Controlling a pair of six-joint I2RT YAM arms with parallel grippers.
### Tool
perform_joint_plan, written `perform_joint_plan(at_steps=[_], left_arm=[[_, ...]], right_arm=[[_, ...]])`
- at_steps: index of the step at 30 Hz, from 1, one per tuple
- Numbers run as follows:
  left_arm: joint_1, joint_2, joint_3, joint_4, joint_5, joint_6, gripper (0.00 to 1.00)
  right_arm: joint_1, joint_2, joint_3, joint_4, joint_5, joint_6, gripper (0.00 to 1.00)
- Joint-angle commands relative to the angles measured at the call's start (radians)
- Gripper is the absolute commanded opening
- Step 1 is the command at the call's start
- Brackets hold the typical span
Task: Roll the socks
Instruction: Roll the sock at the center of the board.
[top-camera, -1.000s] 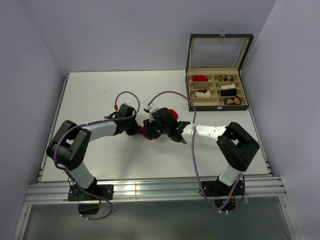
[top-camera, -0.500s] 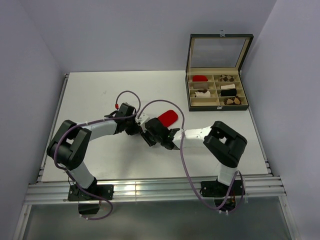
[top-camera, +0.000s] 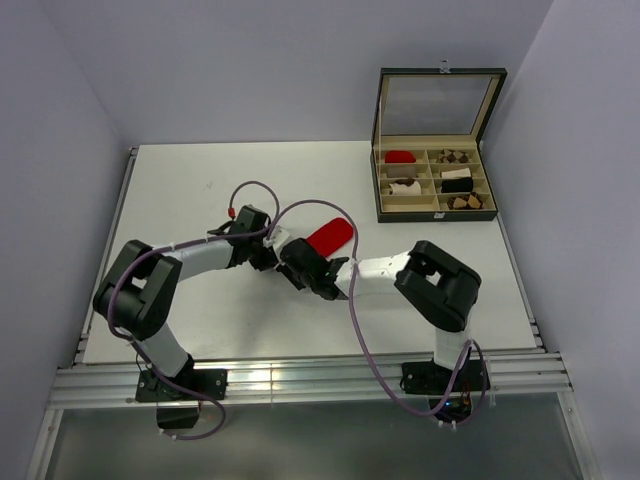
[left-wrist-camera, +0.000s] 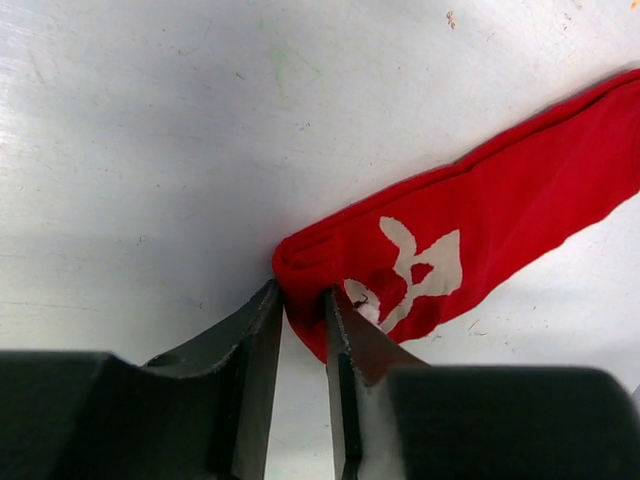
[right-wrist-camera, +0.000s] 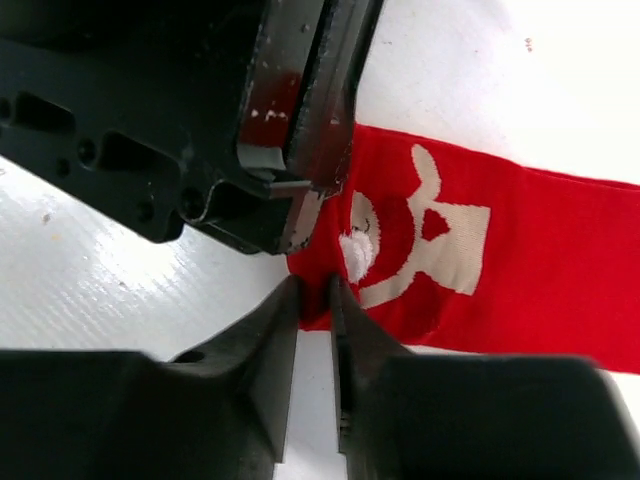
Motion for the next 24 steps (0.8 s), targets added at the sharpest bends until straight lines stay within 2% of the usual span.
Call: perform_joint_plan(at_steps=[1, 2, 4, 5, 10, 11, 14, 16, 18, 23, 24], left_arm=[[-0.002, -0.043, -0.016, -0.024, 0.003, -0.026, 0.35], [-0.002, -0.050, -0.020, -0.024, -0.001, -0.040, 0.37], [0.001, -0.072, -0.028, -0.018, -0.012, -0.056, 0.42], [0.001, -0.096, -0.033, -0.013, -0.017, -0.071, 0.46], [0.013, -0.200, -0.074, 0.013, -0.032, -0.122, 0.56], [0.013, -0.213, -0.077, 0.023, -0.064, -0.135, 0.59], [0.013, -0.254, -0.103, 0.056, -0.067, -0.160, 0.61], [0.013, -0.273, -0.116, 0.067, -0.068, -0.163, 0.63], [0.013, -0.274, -0.120, 0.068, -0.057, -0.163, 0.63], [0.001, -0.254, -0.134, 0.096, -0.023, -0.172, 0.63], [-0.004, -0.239, -0.134, 0.109, -0.014, -0.172, 0.63]], right_arm=[[0.008, 0.048, 0.013, -0.097, 0.085, -0.001, 0.21], [0.007, 0.049, 0.012, -0.108, 0.085, 0.012, 0.11], [0.005, 0.048, 0.004, -0.129, 0.083, 0.015, 0.01], [-0.001, 0.033, -0.014, -0.129, 0.056, 0.063, 0.00], [-0.088, -0.050, -0.063, -0.125, -0.171, 0.137, 0.00], [-0.111, -0.056, -0.069, -0.123, -0.284, 0.156, 0.00], [-0.209, -0.072, -0.074, -0.117, -0.445, 0.201, 0.00], [-0.278, -0.069, -0.080, -0.088, -0.609, 0.256, 0.00], [-0.345, -0.059, -0.106, -0.019, -0.775, 0.304, 0.00], [-0.462, 0.011, -0.178, 0.157, -0.996, 0.530, 0.00], [-0.478, 0.035, -0.193, 0.247, -1.048, 0.572, 0.00]])
